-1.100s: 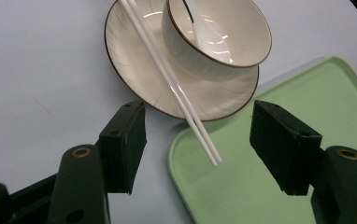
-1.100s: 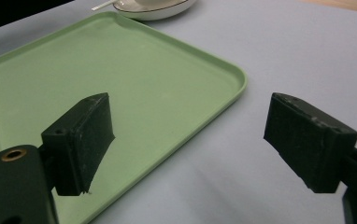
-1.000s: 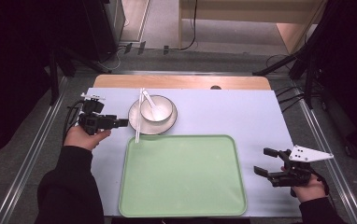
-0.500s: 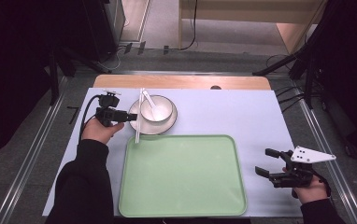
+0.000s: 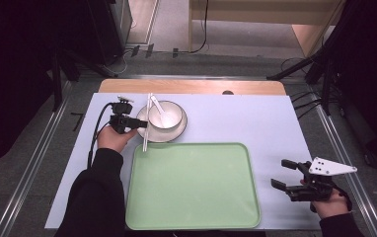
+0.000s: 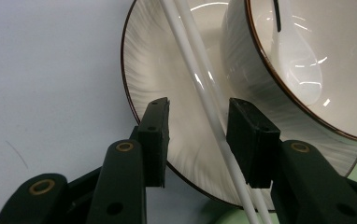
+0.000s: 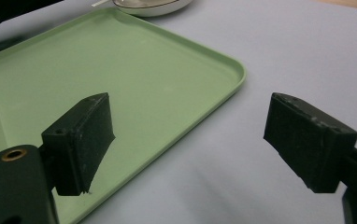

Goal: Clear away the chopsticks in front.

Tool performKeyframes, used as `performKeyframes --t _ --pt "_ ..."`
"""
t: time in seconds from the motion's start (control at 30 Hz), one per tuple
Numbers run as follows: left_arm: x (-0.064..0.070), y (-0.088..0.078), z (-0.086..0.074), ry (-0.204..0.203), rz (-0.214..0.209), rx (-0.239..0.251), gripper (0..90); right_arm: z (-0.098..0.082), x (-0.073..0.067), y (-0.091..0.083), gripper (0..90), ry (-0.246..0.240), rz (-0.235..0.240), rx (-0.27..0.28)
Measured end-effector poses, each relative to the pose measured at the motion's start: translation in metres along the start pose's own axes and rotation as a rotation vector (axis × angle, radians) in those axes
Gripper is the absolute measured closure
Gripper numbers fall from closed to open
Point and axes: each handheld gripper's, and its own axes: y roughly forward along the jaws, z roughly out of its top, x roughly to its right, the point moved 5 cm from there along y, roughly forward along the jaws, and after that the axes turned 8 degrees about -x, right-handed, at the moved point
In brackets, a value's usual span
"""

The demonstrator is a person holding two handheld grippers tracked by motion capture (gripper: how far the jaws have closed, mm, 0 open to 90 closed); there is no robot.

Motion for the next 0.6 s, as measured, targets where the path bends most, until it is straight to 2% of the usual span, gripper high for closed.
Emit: performKeyframes --t 0.1,0.23,0.3,0.43,0.6 --pt "0.000 0.003 0.001 0.000 0.011 0.002 62.1 -0.001 0.000 -0.001 16.5 0.002 -0.002 0.001" --pt "0.000 0.011 0.003 -0.037 0.027 -0.001 69.0 -0.002 -0.001 -0.002 16.5 0.005 -0.003 -0.002" --pt "0.000 0.012 0.003 -0.039 0.034 -0.002 69.9 -0.002 0.000 -0.002 16.6 0.002 -0.002 0.000" --pt "-0.001 0.017 0.003 -0.082 0.056 0.006 74.4 -0.002 -0.001 -0.001 16.6 0.003 0.000 -0.002" --pt "0.000 0.018 0.003 -0.100 0.046 0.000 78.5 -0.002 -0.001 -0.002 16.5 0.003 0.000 -0.001"
